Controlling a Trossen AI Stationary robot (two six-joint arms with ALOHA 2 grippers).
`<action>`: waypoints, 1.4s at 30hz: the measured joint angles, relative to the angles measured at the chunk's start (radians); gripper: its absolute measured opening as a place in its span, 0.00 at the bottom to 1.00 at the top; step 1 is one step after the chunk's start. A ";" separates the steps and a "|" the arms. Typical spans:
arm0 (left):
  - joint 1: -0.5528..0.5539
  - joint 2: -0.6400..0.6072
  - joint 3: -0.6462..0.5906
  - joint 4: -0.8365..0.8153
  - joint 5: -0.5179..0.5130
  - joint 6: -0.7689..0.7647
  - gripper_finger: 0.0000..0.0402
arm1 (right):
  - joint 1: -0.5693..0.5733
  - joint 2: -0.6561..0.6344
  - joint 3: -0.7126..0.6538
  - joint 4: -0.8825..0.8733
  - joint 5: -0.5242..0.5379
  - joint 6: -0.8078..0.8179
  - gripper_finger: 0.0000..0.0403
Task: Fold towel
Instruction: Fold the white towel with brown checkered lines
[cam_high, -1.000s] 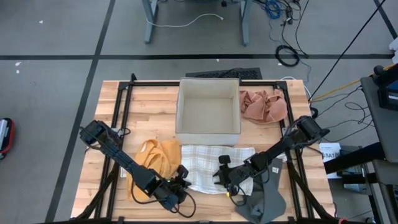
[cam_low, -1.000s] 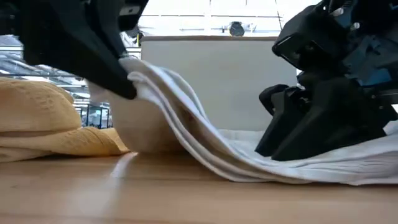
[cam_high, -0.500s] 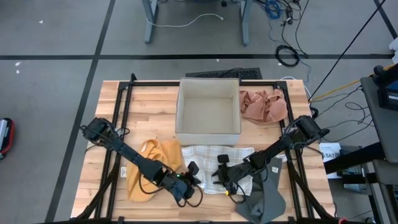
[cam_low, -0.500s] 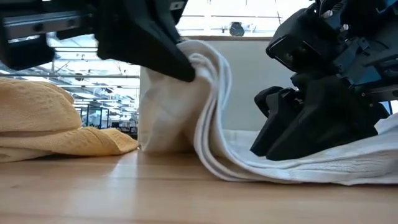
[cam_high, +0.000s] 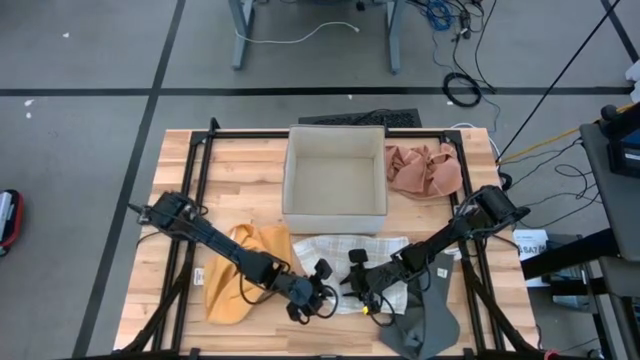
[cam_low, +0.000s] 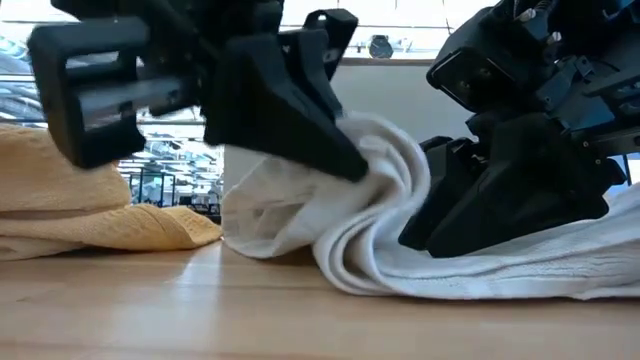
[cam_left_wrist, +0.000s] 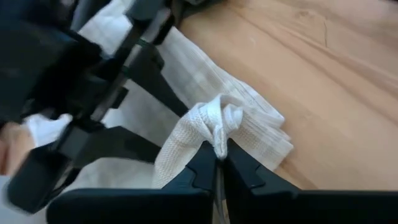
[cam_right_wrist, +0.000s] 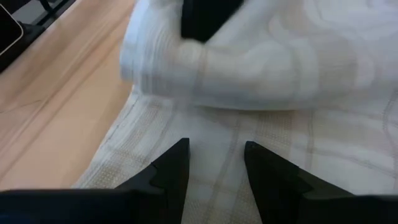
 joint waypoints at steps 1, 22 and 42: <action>0.000 0.010 0.000 0.016 0.000 0.006 0.05 | 0.000 0.000 0.000 0.000 0.000 0.000 0.36; 0.040 0.042 0.000 0.143 0.053 -0.059 0.29 | 0.001 0.000 0.000 -0.009 -0.002 0.002 0.36; 0.039 0.043 0.000 0.233 -0.039 -0.127 0.49 | 0.001 -0.001 0.001 -0.028 -0.001 0.000 0.36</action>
